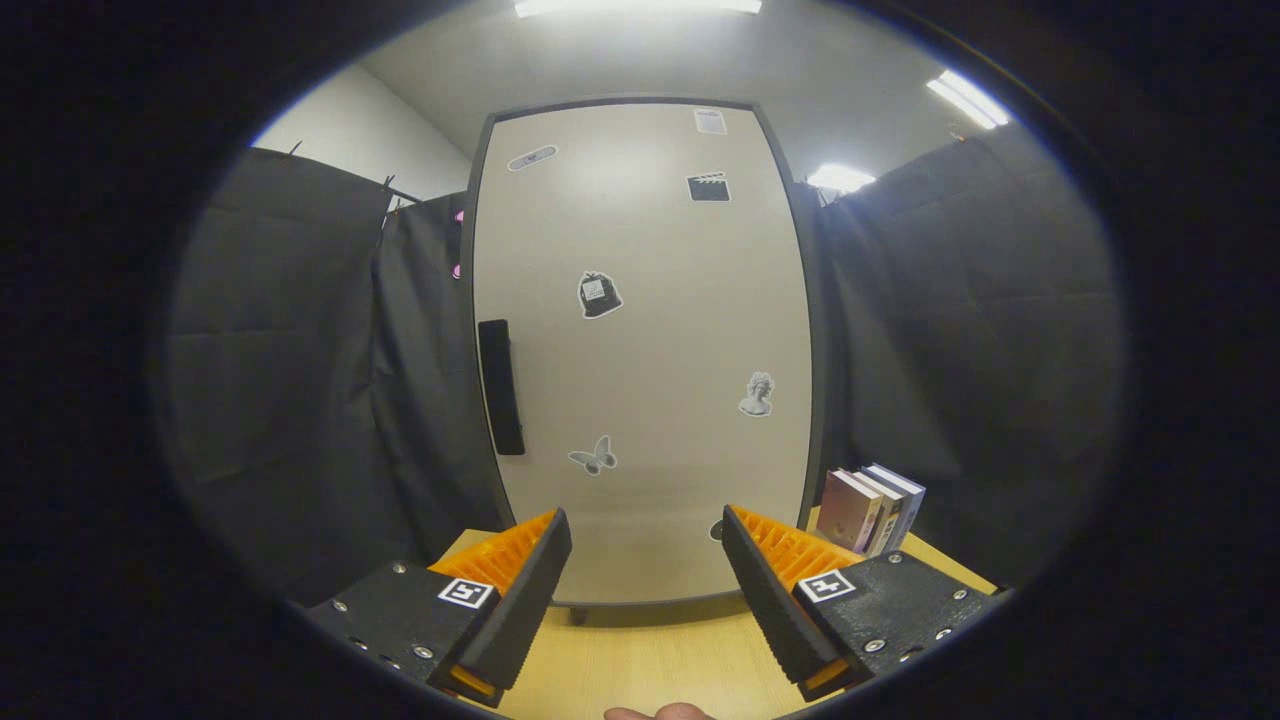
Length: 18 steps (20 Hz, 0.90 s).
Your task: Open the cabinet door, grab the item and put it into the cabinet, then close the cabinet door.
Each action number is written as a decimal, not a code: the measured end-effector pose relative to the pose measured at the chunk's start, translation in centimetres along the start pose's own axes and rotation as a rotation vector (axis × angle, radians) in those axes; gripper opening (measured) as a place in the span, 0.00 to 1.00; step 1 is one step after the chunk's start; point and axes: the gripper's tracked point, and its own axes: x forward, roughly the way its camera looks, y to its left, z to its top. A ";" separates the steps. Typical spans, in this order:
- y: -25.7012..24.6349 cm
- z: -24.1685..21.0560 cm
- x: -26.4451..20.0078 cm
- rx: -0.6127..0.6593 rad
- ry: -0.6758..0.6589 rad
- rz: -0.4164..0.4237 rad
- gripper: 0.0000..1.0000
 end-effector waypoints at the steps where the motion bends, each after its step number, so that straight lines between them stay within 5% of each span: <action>1: -0.1 0.0 0.1 -0.001 0.000 -0.002 0.94; 18: 4.5 0.8 4.8 -0.026 0.023 0.064 0.94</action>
